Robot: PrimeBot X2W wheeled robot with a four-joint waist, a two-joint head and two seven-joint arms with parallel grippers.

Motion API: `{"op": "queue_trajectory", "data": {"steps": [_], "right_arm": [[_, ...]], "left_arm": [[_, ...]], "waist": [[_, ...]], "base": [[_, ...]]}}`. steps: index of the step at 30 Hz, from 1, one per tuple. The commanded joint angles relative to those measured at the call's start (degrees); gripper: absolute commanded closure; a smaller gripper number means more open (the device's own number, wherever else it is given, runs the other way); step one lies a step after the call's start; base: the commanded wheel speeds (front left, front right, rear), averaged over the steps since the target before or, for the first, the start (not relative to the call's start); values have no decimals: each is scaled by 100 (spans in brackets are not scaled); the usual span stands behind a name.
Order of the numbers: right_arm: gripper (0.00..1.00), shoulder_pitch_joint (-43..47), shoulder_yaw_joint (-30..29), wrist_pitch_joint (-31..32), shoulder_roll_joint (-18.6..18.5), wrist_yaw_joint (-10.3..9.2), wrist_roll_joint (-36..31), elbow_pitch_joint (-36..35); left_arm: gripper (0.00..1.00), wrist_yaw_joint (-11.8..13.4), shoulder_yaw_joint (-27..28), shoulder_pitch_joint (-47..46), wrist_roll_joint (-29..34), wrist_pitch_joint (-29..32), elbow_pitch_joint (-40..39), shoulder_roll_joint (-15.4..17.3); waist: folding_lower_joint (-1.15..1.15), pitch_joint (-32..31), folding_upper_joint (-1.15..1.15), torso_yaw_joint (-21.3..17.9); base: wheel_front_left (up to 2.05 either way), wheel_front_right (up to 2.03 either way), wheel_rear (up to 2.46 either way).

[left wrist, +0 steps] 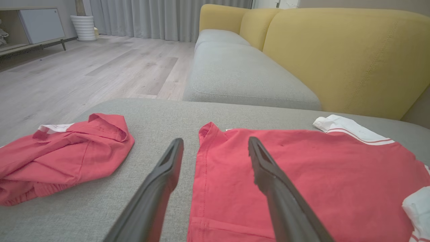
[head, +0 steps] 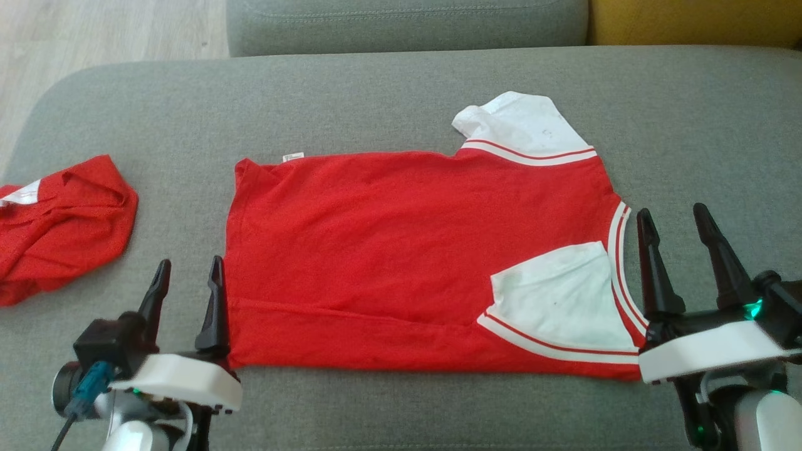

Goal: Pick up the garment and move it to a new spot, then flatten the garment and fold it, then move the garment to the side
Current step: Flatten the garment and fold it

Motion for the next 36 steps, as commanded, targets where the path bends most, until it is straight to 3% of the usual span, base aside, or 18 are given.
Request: {"op": "queue_trajectory", "data": {"steps": [1, 6, 11, 21, 30, 31, 32, 33, 36], "right_arm": [[0, -103, 106, 11, -52, 43, 60, -222], [0, -123, 94, 18, -52, 43, 93, -220], [0, -278, 97, 69, -52, 43, 134, -193], [0, -985, 435, -62, -52, 43, 188, 130], [0, -1321, 558, -247, -52, 43, 311, 516], [0, -1341, 554, -256, -52, 43, 323, 552], [0, -1367, 548, -263, -52, 43, 331, 588], [0, -1396, 539, -263, -52, 43, 342, 626], [0, -1561, 483, -221, -52, 43, 382, 747]], "left_arm": [[0, 1, 187, -181, 45, 13, -194, 149], [0, -62, 163, -322, 14, 98, -103, 202], [0, -368, 83, -1097, -195, 317, 425, 184], [0, -1073, 116, -3475, -667, 929, 2856, 231], [0, -1466, 72, -4713, -943, 1098, 4959, 306], [17, -1494, 77, -4777, -1000, 1086, 5086, 291], [68, -1518, 70, -4834, -1046, 1073, 5201, 282], [100, -1537, 52, -4886, -1071, 1038, 5300, 284], [100, -1574, -25, -5008, -1127, 906, 5527, 275]], "waist": [[0, 15, 0, -3], [0, 106, 0, -9], [0, 461, 0, -3], [0, 1422, 0, -268], [0, 1728, 0, -484], [0, 1738, 0, -491], [0, 1746, 0, -498], [0, 1754, 0, -505], [0, 1764, 0, -502]], "base": [[0, 0, 0], [0, 0, 0], [0, 0, 0], [0, 0, 0], [0, 0, 0], [0, 0, 0], [0, 0, 0], [0, 0, 0], [0, 0, 0]]}}
